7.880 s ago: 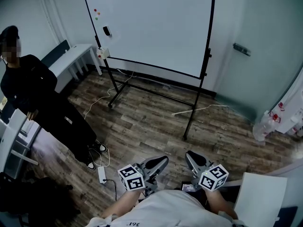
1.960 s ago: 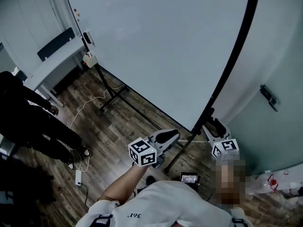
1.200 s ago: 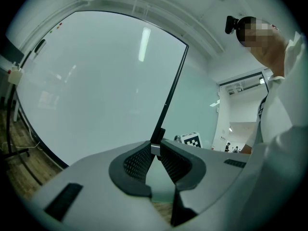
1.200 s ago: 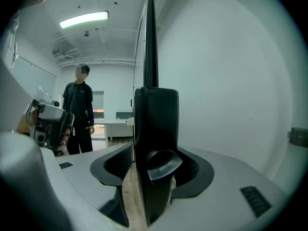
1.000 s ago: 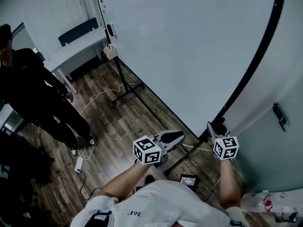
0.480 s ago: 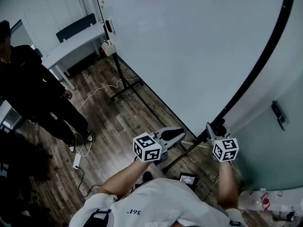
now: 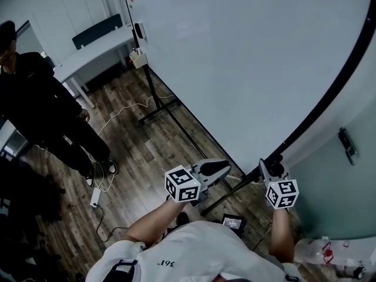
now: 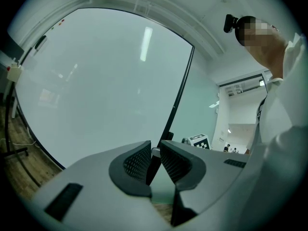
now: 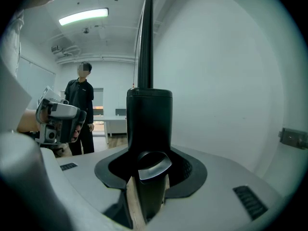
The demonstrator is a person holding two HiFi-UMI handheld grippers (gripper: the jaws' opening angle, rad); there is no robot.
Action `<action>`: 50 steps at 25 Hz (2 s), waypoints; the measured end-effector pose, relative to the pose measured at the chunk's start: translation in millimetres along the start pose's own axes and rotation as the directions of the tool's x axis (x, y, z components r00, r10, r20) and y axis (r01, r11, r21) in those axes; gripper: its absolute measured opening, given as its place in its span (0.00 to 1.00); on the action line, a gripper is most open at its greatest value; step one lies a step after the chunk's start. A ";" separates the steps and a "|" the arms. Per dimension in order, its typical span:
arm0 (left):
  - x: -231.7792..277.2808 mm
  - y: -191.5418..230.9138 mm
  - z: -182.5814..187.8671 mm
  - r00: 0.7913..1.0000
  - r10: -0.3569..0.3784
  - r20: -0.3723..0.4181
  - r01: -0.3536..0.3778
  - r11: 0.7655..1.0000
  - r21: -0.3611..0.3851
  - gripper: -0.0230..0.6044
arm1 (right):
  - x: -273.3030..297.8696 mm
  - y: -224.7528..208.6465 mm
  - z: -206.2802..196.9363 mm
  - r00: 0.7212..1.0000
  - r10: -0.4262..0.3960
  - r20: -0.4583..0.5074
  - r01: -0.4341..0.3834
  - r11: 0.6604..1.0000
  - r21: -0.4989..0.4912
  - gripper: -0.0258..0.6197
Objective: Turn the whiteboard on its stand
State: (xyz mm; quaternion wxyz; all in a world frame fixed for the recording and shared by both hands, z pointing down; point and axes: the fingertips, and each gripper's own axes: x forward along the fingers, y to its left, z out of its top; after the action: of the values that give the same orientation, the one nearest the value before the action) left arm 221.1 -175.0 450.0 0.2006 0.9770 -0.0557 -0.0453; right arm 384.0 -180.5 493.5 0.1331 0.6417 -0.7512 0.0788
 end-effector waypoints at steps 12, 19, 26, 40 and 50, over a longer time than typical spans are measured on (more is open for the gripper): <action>-9.1 -1.6 14.1 1.000 0.006 0.021 -0.006 1.000 0.002 0.11 | -30.1 -3.8 0.3 1.000 -0.011 -0.023 0.011 1.000 -0.001 0.33; -5.3 1.4 3.9 1.000 0.010 0.025 -0.010 1.000 0.013 0.11 | -41.9 -18.0 -21.3 0.999 -0.021 -0.034 0.022 1.000 0.011 0.33; -2.8 -0.5 4.8 1.000 0.011 0.023 -0.011 1.000 0.007 0.11 | -53.8 -25.8 -19.8 0.999 -0.030 -0.032 0.031 0.999 0.016 0.33; 2.6 11.0 -5.1 1.000 0.007 0.027 -0.007 1.000 -0.013 0.11 | -45.9 -25.6 -24.4 1.000 -0.029 0.002 0.029 0.999 0.032 0.33; 2.8 15.5 -11.8 1.000 -0.002 0.025 0.003 1.000 -0.027 0.11 | -40.2 -19.3 -26.6 0.999 -0.033 -0.003 0.033 0.999 0.040 0.33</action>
State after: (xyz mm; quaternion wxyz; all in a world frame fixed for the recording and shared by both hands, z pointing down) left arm 223.8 -184.9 466.8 0.2131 0.9736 -0.0563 -0.0586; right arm 411.3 -138.1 505.7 0.1227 0.6563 -0.7387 0.0924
